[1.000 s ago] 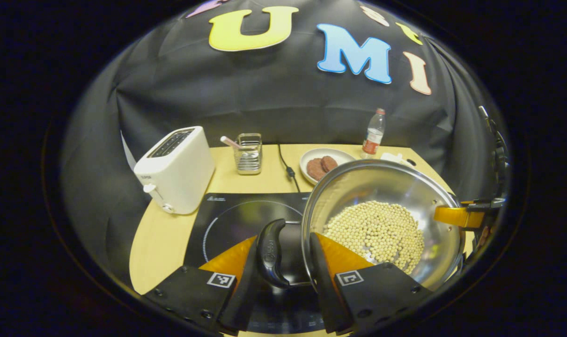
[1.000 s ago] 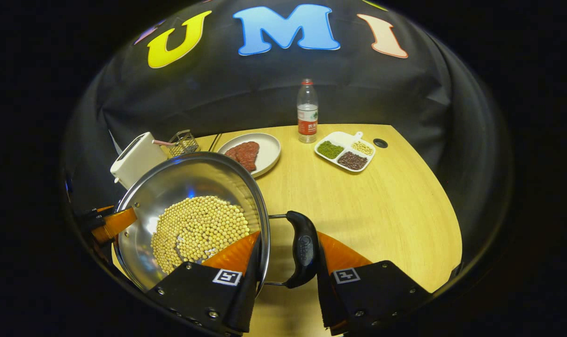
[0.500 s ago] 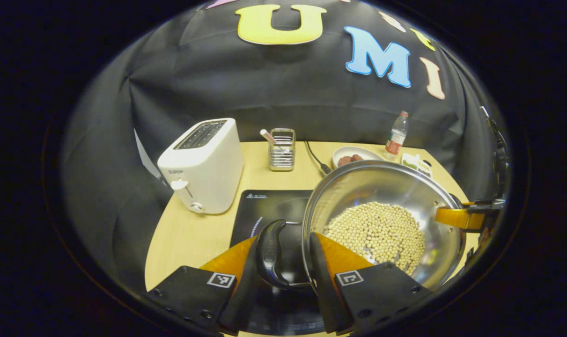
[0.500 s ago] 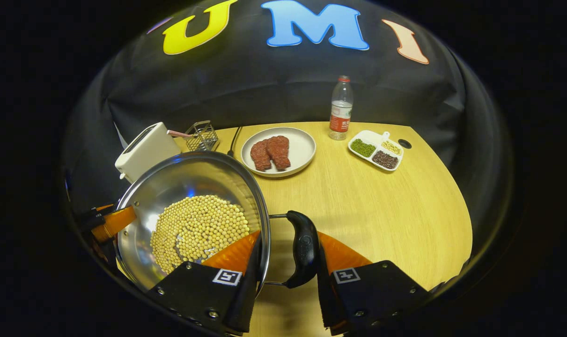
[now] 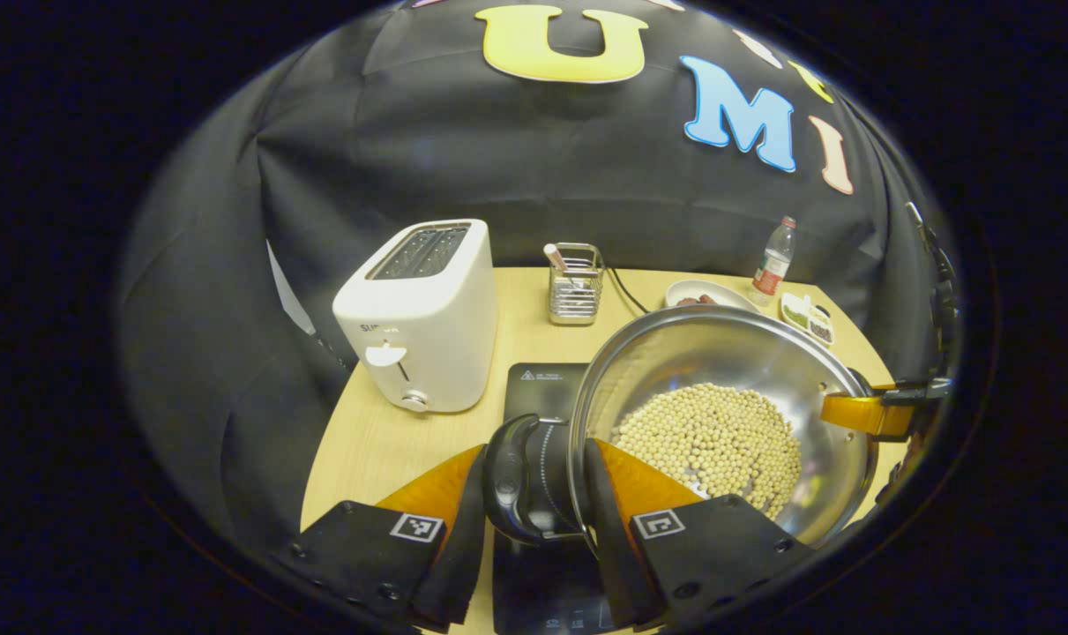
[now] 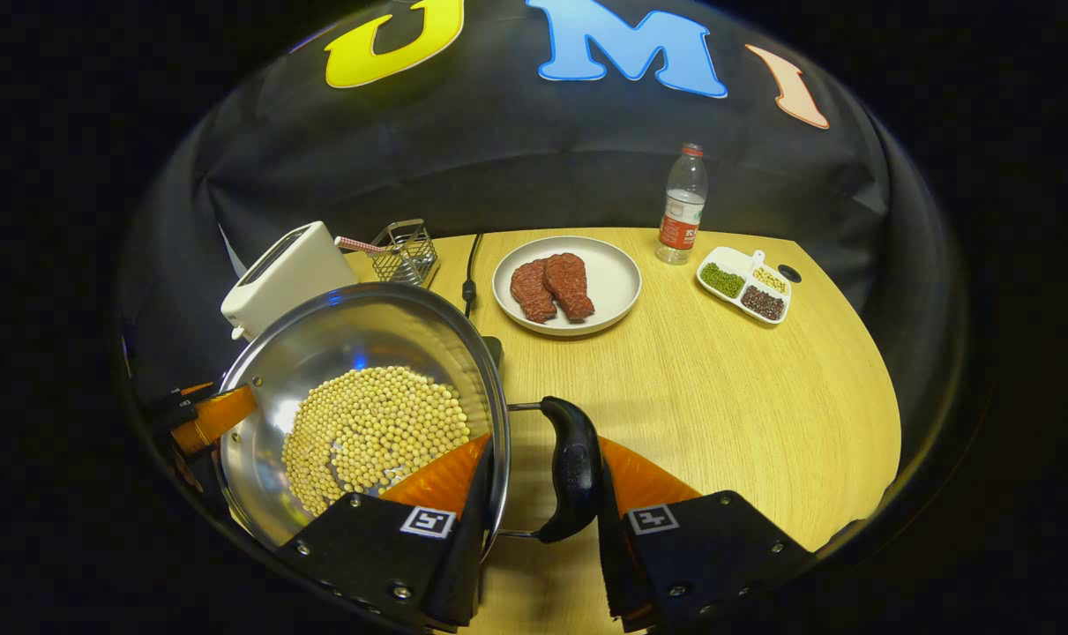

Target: First push the handle of the pot to place it horizontally, then grasp the pot with both hands and set it on the induction cooktop.

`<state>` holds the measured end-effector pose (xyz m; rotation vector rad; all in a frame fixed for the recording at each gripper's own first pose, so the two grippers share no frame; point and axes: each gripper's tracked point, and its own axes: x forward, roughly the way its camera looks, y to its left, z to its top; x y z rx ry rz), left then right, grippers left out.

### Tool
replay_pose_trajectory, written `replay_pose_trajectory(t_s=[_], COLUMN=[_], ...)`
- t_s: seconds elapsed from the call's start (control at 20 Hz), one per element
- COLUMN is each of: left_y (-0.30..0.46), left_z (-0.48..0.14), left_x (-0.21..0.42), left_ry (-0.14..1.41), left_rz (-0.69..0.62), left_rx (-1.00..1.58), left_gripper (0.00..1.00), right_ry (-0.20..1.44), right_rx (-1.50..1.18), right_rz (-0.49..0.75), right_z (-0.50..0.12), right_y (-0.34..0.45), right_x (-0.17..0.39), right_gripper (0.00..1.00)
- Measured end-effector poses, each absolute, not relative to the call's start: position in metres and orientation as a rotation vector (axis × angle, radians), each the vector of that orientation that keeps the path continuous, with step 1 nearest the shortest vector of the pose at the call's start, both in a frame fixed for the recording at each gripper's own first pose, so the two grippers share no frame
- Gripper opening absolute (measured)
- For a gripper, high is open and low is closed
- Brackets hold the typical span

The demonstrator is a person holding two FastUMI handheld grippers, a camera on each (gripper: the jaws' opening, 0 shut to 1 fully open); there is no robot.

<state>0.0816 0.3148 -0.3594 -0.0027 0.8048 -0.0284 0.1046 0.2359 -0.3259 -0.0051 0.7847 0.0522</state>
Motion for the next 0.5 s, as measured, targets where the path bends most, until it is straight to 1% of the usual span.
replay_pose_trajectory(t_s=[0.3,0.5], left_y=[0.333,0.339], left_z=[-0.374,-0.379], left_x=[0.094,0.098], left_ry=[0.800,0.796], left_rz=[-0.045,-0.057], left_rx=[0.011,0.001], left_gripper=[0.64,0.64], right_ry=[0.785,0.756], right_rx=[0.005,0.017], right_rz=[0.024,0.010], right_z=[-0.336,-0.336], right_y=[0.254,0.261], right_x=[0.107,0.110], right_gripper=[0.56,0.57])
